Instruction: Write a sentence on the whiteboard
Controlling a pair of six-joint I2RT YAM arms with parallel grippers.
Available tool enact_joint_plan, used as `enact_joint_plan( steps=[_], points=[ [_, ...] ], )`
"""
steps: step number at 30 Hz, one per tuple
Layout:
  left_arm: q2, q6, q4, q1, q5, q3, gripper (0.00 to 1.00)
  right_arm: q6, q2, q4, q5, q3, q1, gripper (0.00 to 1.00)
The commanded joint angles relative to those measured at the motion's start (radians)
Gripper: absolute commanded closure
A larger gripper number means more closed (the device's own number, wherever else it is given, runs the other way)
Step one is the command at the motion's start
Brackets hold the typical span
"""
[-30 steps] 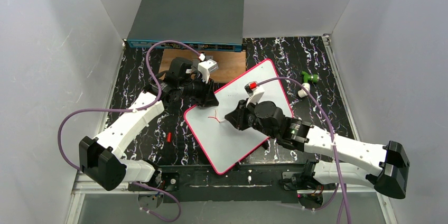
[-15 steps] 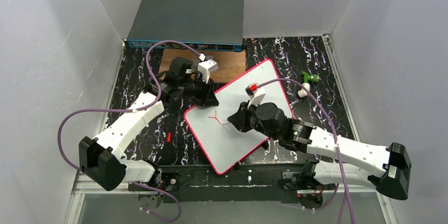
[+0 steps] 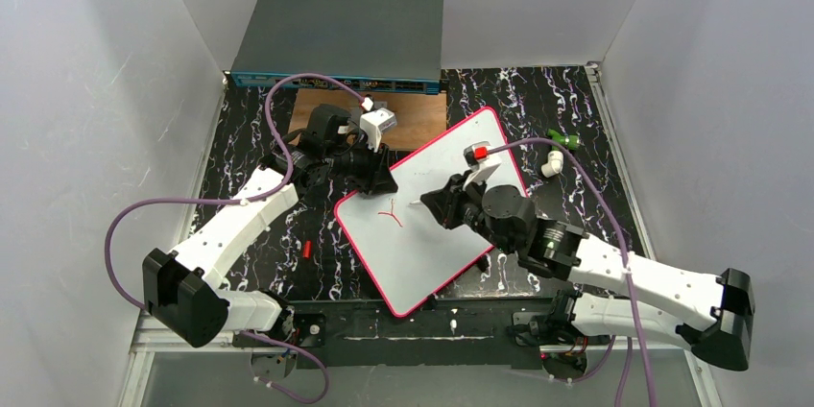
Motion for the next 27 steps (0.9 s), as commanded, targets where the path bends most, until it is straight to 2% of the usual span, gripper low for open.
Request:
enact_joint_plan(
  steps=[1, 12, 27],
  points=[
    [-0.012, 0.132, -0.097, -0.007, -0.183, -0.02, 1.0, -0.041, 0.056, 0.094, -0.007, 0.024, 0.004, 0.99],
    [-0.018, 0.132, -0.108, -0.005, -0.186, -0.02, 1.0, -0.058, 0.1, 0.142, -0.031, 0.034, -0.008, 0.99],
    [-0.017, 0.13, -0.108, -0.005, -0.181, -0.015, 1.0, -0.028, 0.109, 0.113, -0.055, 0.0, -0.014, 0.99]
  ],
)
